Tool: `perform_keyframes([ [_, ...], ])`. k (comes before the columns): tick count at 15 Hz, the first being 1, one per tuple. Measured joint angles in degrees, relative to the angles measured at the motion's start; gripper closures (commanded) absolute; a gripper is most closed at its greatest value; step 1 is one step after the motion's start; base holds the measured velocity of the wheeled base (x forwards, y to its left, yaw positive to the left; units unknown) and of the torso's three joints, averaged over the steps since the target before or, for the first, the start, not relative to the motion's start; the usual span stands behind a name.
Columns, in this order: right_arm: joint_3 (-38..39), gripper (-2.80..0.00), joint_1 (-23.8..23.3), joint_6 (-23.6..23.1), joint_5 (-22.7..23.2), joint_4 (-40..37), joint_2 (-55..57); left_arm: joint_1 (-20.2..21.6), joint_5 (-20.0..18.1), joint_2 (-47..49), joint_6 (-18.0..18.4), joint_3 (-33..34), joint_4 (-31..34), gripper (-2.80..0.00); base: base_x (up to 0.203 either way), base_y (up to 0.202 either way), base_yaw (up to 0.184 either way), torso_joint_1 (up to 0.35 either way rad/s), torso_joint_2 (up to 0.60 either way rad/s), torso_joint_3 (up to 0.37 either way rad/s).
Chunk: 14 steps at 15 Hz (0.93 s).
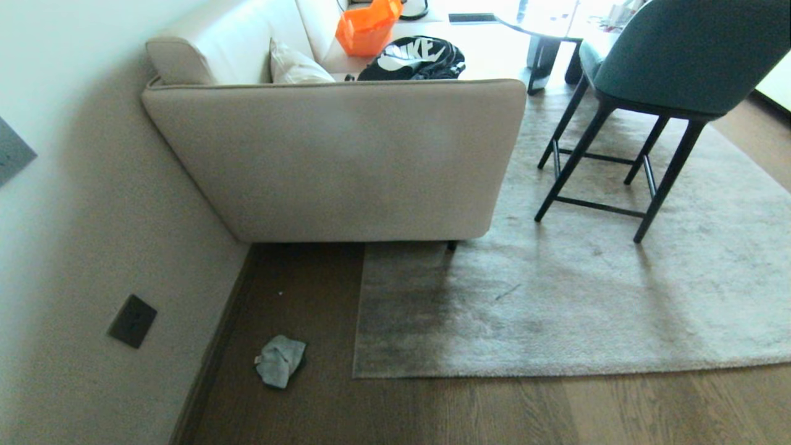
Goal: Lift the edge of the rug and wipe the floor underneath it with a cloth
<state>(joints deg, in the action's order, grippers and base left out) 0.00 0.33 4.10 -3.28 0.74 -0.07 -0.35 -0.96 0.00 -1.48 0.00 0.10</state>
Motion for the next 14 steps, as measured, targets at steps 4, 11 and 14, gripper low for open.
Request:
perform_keyframes([
  [4,0.0,0.0,0.0,0.01,-0.02,0.0,0.0,0.0,0.0,0.0,0.0,0.0,0.06,0.0,0.0,0.0,0.0,0.006,0.0,0.202],
  [11,0.0,0.0,0.0,0.01,-0.02,0.0,0.0,0.0,0.02,0.0,-0.01,0.0,0.04,0.0,0.0,0.0,0.0,0.0,0.0,0.136],
  [14,0.0,0.0,0.0,0.0,-0.02,0.0,0.0,0.0,0.0,0.0,-0.01,0.0,0.04,0.0,0.0,0.0,0.0,0.0,0.0,0.0],
])
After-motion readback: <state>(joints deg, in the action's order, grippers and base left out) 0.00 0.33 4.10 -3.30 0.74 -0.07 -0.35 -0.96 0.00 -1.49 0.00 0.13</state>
